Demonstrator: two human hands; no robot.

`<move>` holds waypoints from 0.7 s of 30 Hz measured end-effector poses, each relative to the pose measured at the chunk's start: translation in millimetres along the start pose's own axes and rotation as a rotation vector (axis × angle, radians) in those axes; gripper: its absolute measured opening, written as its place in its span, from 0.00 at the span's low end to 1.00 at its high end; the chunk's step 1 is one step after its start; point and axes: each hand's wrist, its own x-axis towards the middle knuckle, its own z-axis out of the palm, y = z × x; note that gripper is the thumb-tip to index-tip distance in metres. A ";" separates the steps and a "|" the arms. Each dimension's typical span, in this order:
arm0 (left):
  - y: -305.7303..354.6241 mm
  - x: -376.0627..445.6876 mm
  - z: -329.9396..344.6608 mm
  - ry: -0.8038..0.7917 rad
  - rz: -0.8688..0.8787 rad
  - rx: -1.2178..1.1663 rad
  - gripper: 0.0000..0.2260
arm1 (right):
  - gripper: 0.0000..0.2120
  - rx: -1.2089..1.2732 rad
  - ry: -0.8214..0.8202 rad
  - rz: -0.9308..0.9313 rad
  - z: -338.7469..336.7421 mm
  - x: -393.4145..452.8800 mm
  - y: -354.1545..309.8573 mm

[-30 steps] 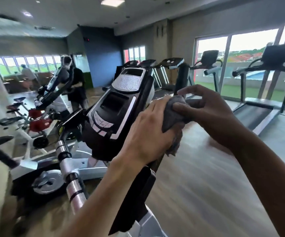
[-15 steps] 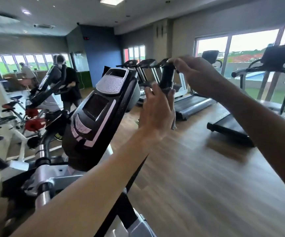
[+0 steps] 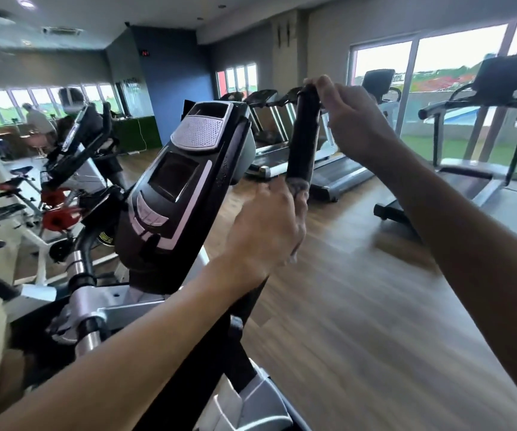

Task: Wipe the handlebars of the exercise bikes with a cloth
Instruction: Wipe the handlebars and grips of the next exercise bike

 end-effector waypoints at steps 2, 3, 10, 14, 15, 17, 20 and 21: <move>-11.5 -28.2 -11.4 -0.100 0.010 0.036 0.22 | 0.24 0.031 0.014 0.007 3.1 -1.3 -0.5; -14.9 -40.3 -15.9 -0.145 0.013 0.074 0.23 | 0.23 0.038 0.017 0.010 3.4 -1.4 -0.6; 4.9 -8.4 -6.4 -0.065 0.001 0.090 0.22 | 0.22 -0.031 -0.009 0.024 4.3 -0.6 -3.2; 13.2 18.3 -6.3 -0.074 0.012 0.027 0.23 | 0.17 -0.024 0.000 0.029 8.5 -5.0 -5.9; 8.9 12.0 -8.6 -0.124 0.003 0.006 0.24 | 0.17 -0.006 0.011 0.034 10.4 -5.5 -6.8; -3.9 -12.9 -15.6 -0.213 0.000 0.032 0.22 | 0.16 0.013 0.028 0.047 12.6 -6.3 -7.3; -16.5 -56.5 -23.4 -0.328 0.058 0.147 0.29 | 0.16 0.019 0.037 0.056 14.0 -7.0 -7.0; -16.4 -64.0 -26.3 -0.385 0.037 0.131 0.33 | 0.16 0.023 0.036 0.056 14.2 -6.9 -7.1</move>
